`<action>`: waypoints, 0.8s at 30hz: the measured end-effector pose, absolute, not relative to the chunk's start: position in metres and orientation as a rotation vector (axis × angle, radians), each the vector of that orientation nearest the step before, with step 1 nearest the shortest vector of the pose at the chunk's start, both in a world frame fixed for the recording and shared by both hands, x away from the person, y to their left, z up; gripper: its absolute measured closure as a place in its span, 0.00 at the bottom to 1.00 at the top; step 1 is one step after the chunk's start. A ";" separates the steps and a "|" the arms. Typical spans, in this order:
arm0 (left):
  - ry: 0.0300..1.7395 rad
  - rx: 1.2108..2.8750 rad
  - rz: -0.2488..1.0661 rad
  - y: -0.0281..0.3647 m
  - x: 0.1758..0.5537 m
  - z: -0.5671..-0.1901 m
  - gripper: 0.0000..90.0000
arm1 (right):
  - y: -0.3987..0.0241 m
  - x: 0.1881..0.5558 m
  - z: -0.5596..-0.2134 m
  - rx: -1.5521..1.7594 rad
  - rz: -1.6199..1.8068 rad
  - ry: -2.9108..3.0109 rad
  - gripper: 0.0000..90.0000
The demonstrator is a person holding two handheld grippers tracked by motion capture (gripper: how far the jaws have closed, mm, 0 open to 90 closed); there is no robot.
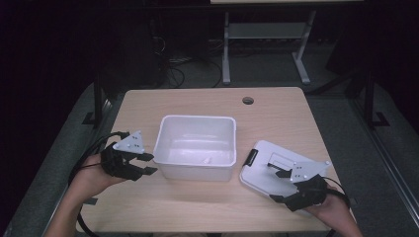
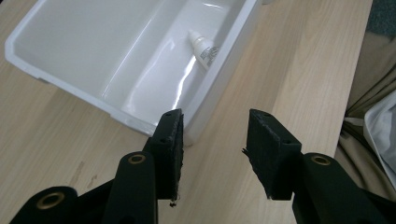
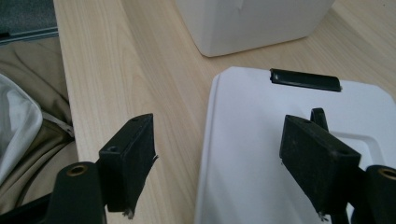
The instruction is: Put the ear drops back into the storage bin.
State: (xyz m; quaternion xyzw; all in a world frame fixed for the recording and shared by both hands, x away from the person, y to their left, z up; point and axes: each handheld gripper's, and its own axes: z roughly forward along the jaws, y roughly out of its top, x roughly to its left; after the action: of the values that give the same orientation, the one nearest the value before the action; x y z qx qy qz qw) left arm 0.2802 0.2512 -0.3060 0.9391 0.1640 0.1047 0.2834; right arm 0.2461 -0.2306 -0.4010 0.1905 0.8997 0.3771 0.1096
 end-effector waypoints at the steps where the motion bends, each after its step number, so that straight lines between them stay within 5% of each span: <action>1: 0.439 2.511 0.284 0.254 0.277 -0.307 0.62 | -0.231 0.247 -0.400 0.563 1.108 2.641 0.29; 24: 0.450 2.502 0.301 0.269 0.258 -0.342 0.56 | -0.233 0.259 -0.392 0.631 1.082 2.626 0.29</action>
State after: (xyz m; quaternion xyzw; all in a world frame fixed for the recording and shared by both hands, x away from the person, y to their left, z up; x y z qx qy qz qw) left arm 0.2581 0.2695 -0.3424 0.9363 0.1685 0.1128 0.2869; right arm 0.2587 -0.2327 -0.3925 0.2155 0.8965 0.3693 0.1160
